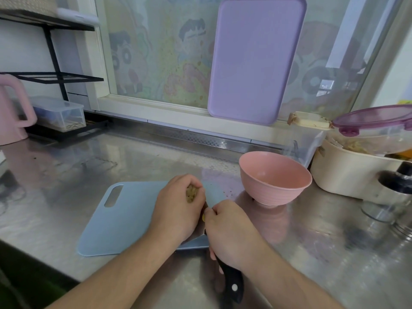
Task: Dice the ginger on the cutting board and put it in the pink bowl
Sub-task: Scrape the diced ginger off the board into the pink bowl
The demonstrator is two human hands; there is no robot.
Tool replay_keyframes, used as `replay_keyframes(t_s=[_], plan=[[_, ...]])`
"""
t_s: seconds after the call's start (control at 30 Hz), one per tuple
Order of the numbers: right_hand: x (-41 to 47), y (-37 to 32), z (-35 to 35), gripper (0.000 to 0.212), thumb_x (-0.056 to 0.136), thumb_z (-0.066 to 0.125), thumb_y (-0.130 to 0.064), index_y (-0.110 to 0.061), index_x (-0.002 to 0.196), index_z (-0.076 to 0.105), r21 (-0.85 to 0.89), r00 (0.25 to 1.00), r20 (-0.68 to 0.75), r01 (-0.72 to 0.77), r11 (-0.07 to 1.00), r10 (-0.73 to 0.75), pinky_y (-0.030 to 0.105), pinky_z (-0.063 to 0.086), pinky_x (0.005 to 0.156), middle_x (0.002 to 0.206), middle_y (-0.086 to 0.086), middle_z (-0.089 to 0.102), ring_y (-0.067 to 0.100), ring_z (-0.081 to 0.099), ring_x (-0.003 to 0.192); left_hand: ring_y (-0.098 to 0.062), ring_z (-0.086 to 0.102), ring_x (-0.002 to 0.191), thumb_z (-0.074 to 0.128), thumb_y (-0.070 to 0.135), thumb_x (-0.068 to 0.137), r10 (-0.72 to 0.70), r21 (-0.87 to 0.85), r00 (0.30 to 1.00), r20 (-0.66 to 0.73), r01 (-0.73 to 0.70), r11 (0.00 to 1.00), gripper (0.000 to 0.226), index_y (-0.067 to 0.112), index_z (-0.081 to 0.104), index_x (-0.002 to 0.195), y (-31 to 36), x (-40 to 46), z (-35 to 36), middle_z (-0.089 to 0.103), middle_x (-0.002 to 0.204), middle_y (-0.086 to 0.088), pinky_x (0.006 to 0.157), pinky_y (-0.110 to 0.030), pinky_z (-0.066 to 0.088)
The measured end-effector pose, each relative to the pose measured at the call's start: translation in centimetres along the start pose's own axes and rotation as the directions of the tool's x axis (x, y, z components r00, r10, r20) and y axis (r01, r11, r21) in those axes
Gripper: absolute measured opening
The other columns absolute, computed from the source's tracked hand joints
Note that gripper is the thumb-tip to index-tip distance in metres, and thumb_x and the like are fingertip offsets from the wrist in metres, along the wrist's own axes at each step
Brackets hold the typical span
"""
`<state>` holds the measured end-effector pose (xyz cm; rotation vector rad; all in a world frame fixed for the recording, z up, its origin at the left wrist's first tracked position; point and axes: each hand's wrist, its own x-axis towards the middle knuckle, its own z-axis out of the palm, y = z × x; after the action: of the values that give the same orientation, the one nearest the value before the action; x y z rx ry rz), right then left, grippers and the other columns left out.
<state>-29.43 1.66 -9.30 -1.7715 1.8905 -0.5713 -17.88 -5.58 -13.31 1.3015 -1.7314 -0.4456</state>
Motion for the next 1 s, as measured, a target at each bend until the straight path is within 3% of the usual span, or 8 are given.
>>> replay_keyframes(t_s=[0.1, 0.27, 0.47, 0.6, 0.67, 0.77, 0.9, 1.0], plan=[[-0.1, 0.0, -0.2, 0.024, 0.108, 0.041, -0.020, -0.012, 0.090, 0.053, 0.024, 1.000, 0.003, -0.010, 1.000, 0.010, 0.047, 0.061, 0.083, 0.097, 0.024, 0.071, 0.028, 0.061, 0.078, 0.002, 0.059, 0.088, 0.067, 0.023, 0.095, -0.012, -0.004, 1.000, 0.001, 0.012, 1.000, 0.014, 0.030, 0.065, 0.084, 0.0, 0.0, 0.0, 0.066, 0.092, 0.015, 0.074, -0.017, 0.045], [-0.1, 0.2, -0.6, 0.025, 0.108, 0.040, -0.019, -0.010, 0.091, 0.055, 0.054, 1.000, 0.002, -0.008, 0.999, 0.008, 0.049, 0.062, 0.085, 0.096, 0.025, 0.071, 0.028, 0.062, 0.079, 0.001, 0.060, 0.088, 0.067, 0.025, 0.094, -0.021, -0.005, 1.000, 0.016, 0.021, 1.000, 0.011, 0.031, 0.066, 0.085, 0.6, 0.4, -0.1, 0.066, 0.092, 0.016, 0.072, -0.014, 0.043], [0.2, 0.0, -2.9, 0.037, 0.106, 0.041, -0.018, -0.012, 0.071, 0.051, 0.196, 0.995, -0.092, -0.007, 0.981, 0.026, 0.037, 0.057, 0.061, 0.066, 0.009, 0.059, 0.023, 0.058, 0.055, -0.007, 0.060, 0.090, 0.067, 0.024, 0.091, 0.065, 0.041, 0.998, -0.016, -0.064, 0.997, 0.006, 0.030, 0.067, 0.087, 3.5, 3.0, -0.5, 0.067, 0.095, 0.014, 0.072, -0.021, 0.038], [-0.1, 0.2, -6.0, 0.037, 0.103, 0.043, -0.010, -0.002, 0.068, 0.053, 0.374, 0.976, -0.195, -0.013, 0.927, 0.093, 0.018, 0.034, 0.034, 0.041, 0.006, 0.052, 0.016, 0.043, 0.029, -0.008, 0.057, 0.084, 0.066, 0.023, 0.090, 0.160, 0.065, 0.987, -0.014, -0.159, 0.985, 0.006, 0.026, 0.069, 0.086, 7.3, 5.4, 0.1, 0.067, 0.090, 0.012, 0.066, -0.019, 0.037], [0.1, 1.0, -7.8, 0.037, 0.103, 0.046, -0.012, 0.000, 0.069, 0.054, 0.396, 0.958, -0.259, -0.010, 0.918, 0.122, 0.017, 0.034, 0.039, 0.042, 0.003, 0.050, 0.015, 0.044, 0.034, -0.008, 0.056, 0.080, 0.065, 0.021, 0.089, 0.220, 0.058, 0.975, -0.003, -0.220, 0.974, 0.007, 0.024, 0.070, 0.085, 9.6, 6.6, 1.0, 0.068, 0.086, 0.010, 0.066, -0.013, 0.039], [0.6, 3.1, -10.4, 0.037, 0.102, 0.048, -0.017, 0.001, 0.071, 0.057, 0.412, 0.928, -0.339, -0.001, 0.911, 0.154, 0.035, 0.041, 0.058, 0.055, 0.014, 0.056, 0.025, 0.047, 0.047, -0.012, 0.060, 0.084, 0.063, 0.017, 0.089, 0.301, 0.025, 0.953, 0.043, -0.302, 0.953, 0.008, 0.020, 0.071, 0.085, 13.0, 8.0, 3.4, 0.071, 0.086, 0.007, 0.068, -0.022, 0.040], [0.3, 5.9, -12.8, 0.035, 0.102, 0.047, -0.016, -0.002, 0.073, 0.060, 0.461, 0.900, -0.363, -0.050, 0.886, 0.239, 0.031, 0.040, 0.049, 0.048, 0.013, 0.058, 0.019, 0.047, 0.033, -0.012, 0.058, 0.083, 0.064, 0.019, 0.088, 0.313, -0.029, 0.940, 0.138, -0.312, 0.950, 0.007, 0.020, 0.071, 0.086, 15.5, 8.8, 7.5, 0.071, 0.089, 0.006, 0.061, -0.022, 0.036], [0.6, 7.8, -13.4, 0.035, 0.102, 0.049, -0.017, -0.001, 0.073, 0.060, 0.461, 0.880, -0.374, -0.098, 0.882, 0.293, 0.032, 0.041, 0.050, 0.052, 0.014, 0.055, 0.021, 0.046, 0.037, -0.007, 0.058, 0.083, 0.064, 0.025, 0.088, 0.256, -0.073, 0.948, 0.188, -0.246, 0.967, 0.006, 0.026, 0.070, 0.086, 15.4, 8.6, 10.0, 0.069, 0.089, 0.012, 0.069, -0.025, 0.041]])
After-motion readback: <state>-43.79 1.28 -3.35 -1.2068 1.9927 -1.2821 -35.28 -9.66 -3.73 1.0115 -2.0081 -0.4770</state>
